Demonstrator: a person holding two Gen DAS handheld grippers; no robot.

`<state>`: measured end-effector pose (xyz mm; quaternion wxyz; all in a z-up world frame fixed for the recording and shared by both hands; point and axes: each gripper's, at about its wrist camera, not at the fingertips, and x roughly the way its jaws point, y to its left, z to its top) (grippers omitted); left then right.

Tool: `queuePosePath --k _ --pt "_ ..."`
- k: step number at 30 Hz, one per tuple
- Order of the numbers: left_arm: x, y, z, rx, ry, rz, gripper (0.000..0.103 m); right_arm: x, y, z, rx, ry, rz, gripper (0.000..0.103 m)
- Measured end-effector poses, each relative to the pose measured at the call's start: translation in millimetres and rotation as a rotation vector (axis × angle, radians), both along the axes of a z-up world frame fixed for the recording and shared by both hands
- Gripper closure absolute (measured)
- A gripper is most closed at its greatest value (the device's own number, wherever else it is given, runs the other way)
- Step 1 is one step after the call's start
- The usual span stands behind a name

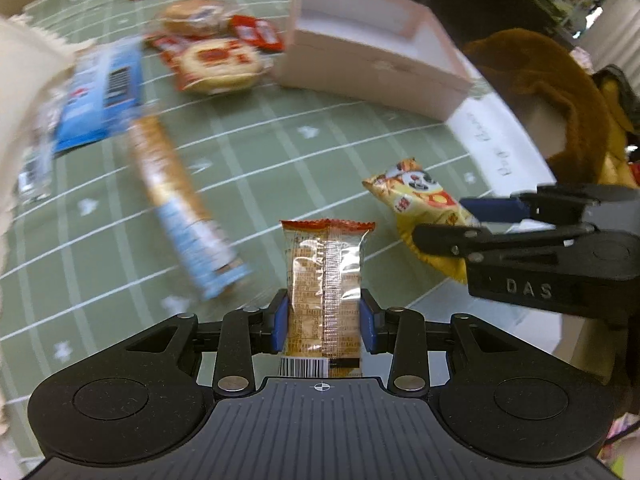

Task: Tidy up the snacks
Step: 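Carry both snacks to the pink box and release them inside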

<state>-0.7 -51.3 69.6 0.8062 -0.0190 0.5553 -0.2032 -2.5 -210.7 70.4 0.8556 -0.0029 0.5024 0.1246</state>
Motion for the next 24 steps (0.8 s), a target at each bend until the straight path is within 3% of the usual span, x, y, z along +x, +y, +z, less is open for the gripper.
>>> queuePosePath --k 6,8,9,12,16,18,19,20,21,24 --pt "42 -17 27 -0.08 -0.065 0.041 0.063 6 -38 21 0.053 -0.047 -0.057 0.056" --pt "66 -20 45 -0.083 -0.124 0.057 0.063 17 -46 37 0.055 -0.102 -0.061 0.067" --pt "78 -23 56 -0.08 -0.16 0.067 0.063 24 -50 45 0.056 -0.126 -0.063 0.078" --pt "113 -29 79 -0.091 -0.218 0.1 0.063 51 -59 65 0.056 -0.194 -0.06 0.079" --pt "143 -38 87 -0.084 -0.225 0.127 0.063 87 -65 73 0.056 -0.222 -0.037 0.078" --pt "146 -39 82 -0.049 -0.207 0.139 0.063 95 -67 69 0.067 -0.203 -0.007 0.075" --pt "143 -39 78 -0.03 -0.195 0.138 0.063 94 -68 65 0.074 -0.184 0.005 0.064" --pt "139 -40 72 -0.015 -0.181 0.133 0.063 93 -71 58 0.086 -0.158 0.01 0.045" --pt "134 -39 65 -0.002 -0.162 0.132 0.063 91 -74 51 0.1 -0.137 0.005 0.038" --pt "109 -33 31 0.043 -0.075 0.152 0.063 81 -78 19 0.128 -0.049 -0.035 0.035"
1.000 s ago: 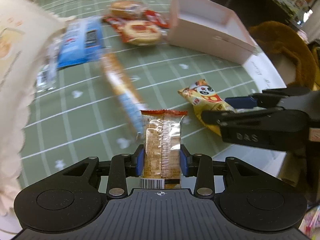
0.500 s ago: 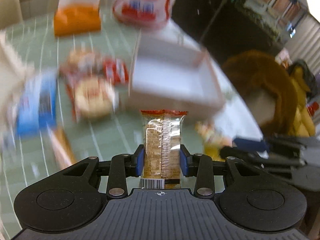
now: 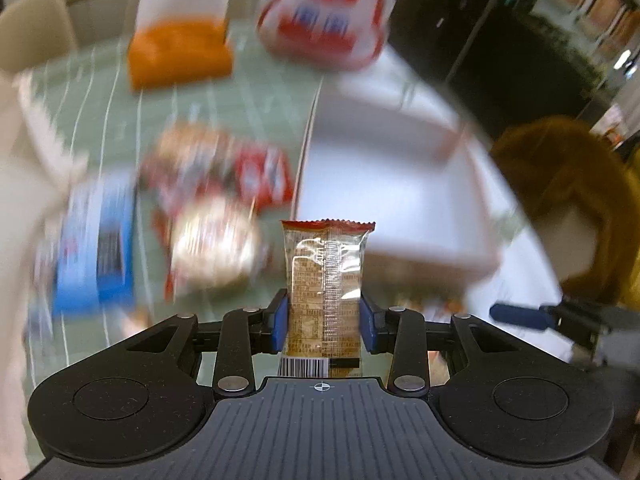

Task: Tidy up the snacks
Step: 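Carry both snacks to the pink box and release them inside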

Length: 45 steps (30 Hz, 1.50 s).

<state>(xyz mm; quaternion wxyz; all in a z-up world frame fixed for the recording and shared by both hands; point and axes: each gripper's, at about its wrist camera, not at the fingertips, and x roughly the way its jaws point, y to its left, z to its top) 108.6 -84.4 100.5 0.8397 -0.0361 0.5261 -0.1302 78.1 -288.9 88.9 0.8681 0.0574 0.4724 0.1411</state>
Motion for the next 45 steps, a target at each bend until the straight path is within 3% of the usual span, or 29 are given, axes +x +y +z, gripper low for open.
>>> queuePosePath --k 5,11,13,14,15,17,21,26,30,35,37,39,40,43,45 --pt "-36 18 -53 0.033 0.115 0.065 0.063 -1 12 -49 0.015 0.15 -0.087 0.033" --pt "-55 34 -54 0.055 0.101 0.059 0.063 8 46 -61 -0.099 0.107 -0.132 0.024" --pt "-61 37 -50 0.049 0.097 0.046 0.063 7 57 -63 -0.153 0.091 -0.132 0.029" --pt "-64 37 -48 0.045 0.093 0.039 0.063 8 63 -63 -0.185 0.088 -0.13 0.038" --pt "-66 36 -44 0.042 0.088 0.031 0.063 4 67 -60 -0.196 0.087 -0.11 0.039" --pt "-70 36 -41 0.036 0.082 0.015 0.063 -5 67 -52 -0.15 0.106 -0.065 0.047" --pt "-71 32 -40 0.016 0.075 -0.018 0.063 -32 73 -34 -0.117 0.099 0.009 0.048" --pt "-69 28 -30 -0.041 0.059 -0.044 0.063 -46 68 -13 -0.114 0.081 0.003 0.048" --pt "-45 29 4 -0.128 -0.006 -0.053 0.063 -46 58 16 -0.093 0.02 -0.013 0.048" --pt "20 23 61 -0.177 -0.177 -0.052 0.062 -19 41 58 -0.092 -0.12 -0.061 0.048" --pt "54 19 72 -0.243 -0.181 -0.042 0.062 -2 36 65 -0.115 -0.179 -0.092 0.048" --pt "95 7 66 -0.303 -0.113 -0.06 0.061 20 29 65 -0.107 -0.245 -0.111 0.045" --pt "112 -3 58 -0.284 -0.069 -0.07 0.06 34 26 61 -0.101 -0.25 -0.108 0.038" --pt "137 -25 32 -0.137 -0.03 -0.065 0.061 70 19 40 -0.138 -0.177 -0.112 0.036" --pt "136 -21 24 -0.143 -0.054 -0.051 0.061 77 10 31 -0.142 -0.158 -0.134 0.036"
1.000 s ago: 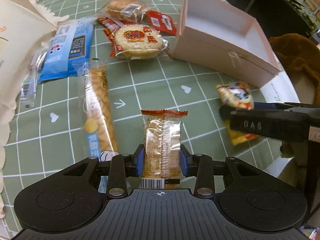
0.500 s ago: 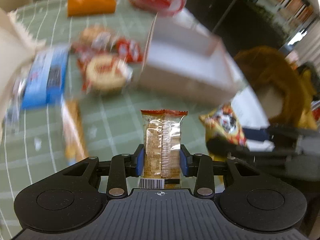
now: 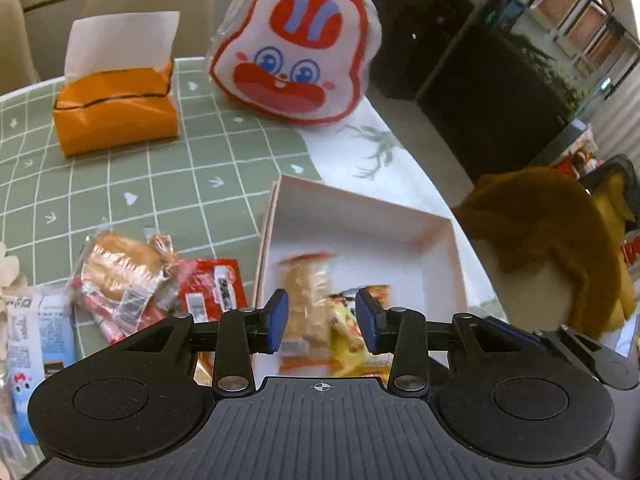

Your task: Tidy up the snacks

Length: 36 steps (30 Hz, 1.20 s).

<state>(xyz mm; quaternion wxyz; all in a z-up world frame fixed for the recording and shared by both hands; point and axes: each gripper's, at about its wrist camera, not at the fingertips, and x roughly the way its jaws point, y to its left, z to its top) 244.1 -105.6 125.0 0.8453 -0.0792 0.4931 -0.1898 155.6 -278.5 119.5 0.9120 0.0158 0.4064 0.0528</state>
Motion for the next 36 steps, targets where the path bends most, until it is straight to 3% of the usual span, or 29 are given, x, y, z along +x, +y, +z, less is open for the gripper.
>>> queuePosePath --k 3,7,9,11,14,19,22,25,29,32,34,36 --pt "-13 29 -2 -0.029 -0.044 0.086 0.061 -6 -12 -9 0.065 0.037 0.015 0.036" --pt "-43 68 -14 0.121 -0.13 0.203 0.061 -20 -4 -18 0.133 0.082 0.068 0.036" --pt "-53 88 -27 0.144 -0.106 0.255 0.061 -30 10 -22 0.158 0.1 0.136 0.038" --pt "-63 106 -38 0.144 -0.08 0.299 0.061 -35 28 -28 0.188 0.138 0.213 0.051" --pt "-86 129 -48 0.137 -0.06 0.346 0.061 -33 55 -42 0.21 0.202 0.294 0.052" --pt "-125 142 -58 0.16 -0.023 0.316 0.061 0 86 -61 0.146 0.188 0.227 0.047" --pt "-146 145 -65 0.177 -0.003 0.27 0.061 16 98 -71 0.187 0.225 0.175 0.041" --pt "-160 150 -67 0.171 -0.003 0.243 0.057 23 124 -71 0.214 0.206 0.177 0.036" --pt "-169 151 -67 0.17 0.001 0.207 0.057 40 173 -72 0.087 0.159 0.153 0.023" --pt "-174 154 -65 0.183 -0.007 0.195 0.057 45 197 -80 -0.036 0.163 0.165 0.023" --pt "-175 159 -64 0.192 -0.007 0.201 0.057 38 196 -80 -0.016 0.176 0.18 0.024" --pt "-173 166 -64 0.202 -0.005 0.226 0.059 27 189 -78 0.023 0.201 0.202 0.039"
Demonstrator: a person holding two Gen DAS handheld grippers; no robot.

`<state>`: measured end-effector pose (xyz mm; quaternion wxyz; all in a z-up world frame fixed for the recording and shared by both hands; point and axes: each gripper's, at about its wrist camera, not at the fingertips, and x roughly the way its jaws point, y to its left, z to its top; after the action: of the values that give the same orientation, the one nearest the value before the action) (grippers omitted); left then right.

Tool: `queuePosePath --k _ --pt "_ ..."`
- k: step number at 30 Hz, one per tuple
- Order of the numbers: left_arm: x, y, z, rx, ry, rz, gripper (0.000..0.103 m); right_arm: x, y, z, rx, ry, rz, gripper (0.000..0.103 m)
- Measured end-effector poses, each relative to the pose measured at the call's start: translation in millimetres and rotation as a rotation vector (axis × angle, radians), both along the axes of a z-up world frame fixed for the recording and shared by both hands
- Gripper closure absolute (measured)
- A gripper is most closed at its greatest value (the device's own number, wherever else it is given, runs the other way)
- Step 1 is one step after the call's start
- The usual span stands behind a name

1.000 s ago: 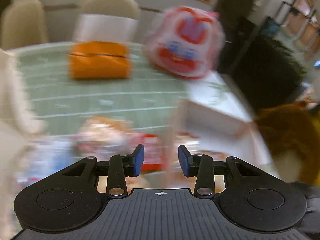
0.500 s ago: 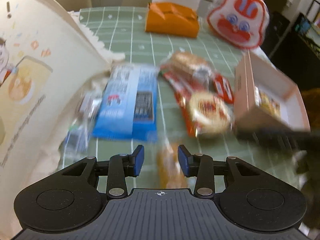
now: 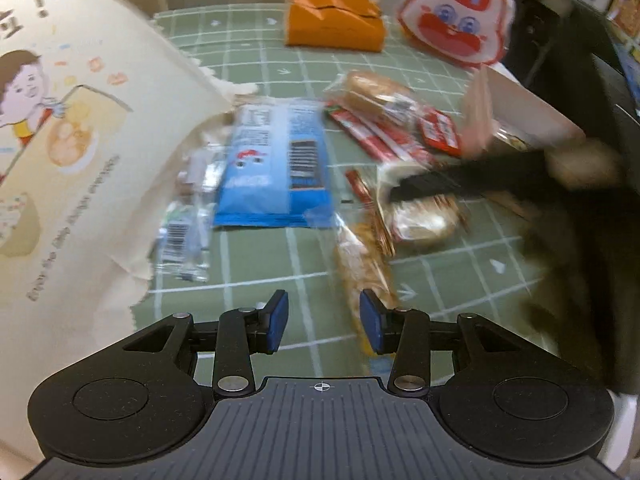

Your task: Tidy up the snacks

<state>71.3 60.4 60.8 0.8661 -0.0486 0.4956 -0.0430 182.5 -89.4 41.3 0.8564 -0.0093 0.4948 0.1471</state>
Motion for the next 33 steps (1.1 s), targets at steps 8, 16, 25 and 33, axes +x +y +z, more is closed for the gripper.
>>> queuePosePath --k 8,16,25,33 --pt "30 3 14 -0.136 -0.053 0.005 0.06 -61 -51 -6 -0.069 0.03 0.02 0.052" --pt "112 -22 4 -0.165 -0.101 0.017 0.06 -89 -100 8 -0.002 0.022 -0.073 0.04" --pt "110 -41 -32 -0.314 0.228 -0.067 0.062 -94 -122 4 0.021 0.023 -0.103 0.038" --pt "174 -24 23 -0.275 -0.081 0.295 0.062 -95 -115 -3 0.045 0.024 -0.101 0.038"
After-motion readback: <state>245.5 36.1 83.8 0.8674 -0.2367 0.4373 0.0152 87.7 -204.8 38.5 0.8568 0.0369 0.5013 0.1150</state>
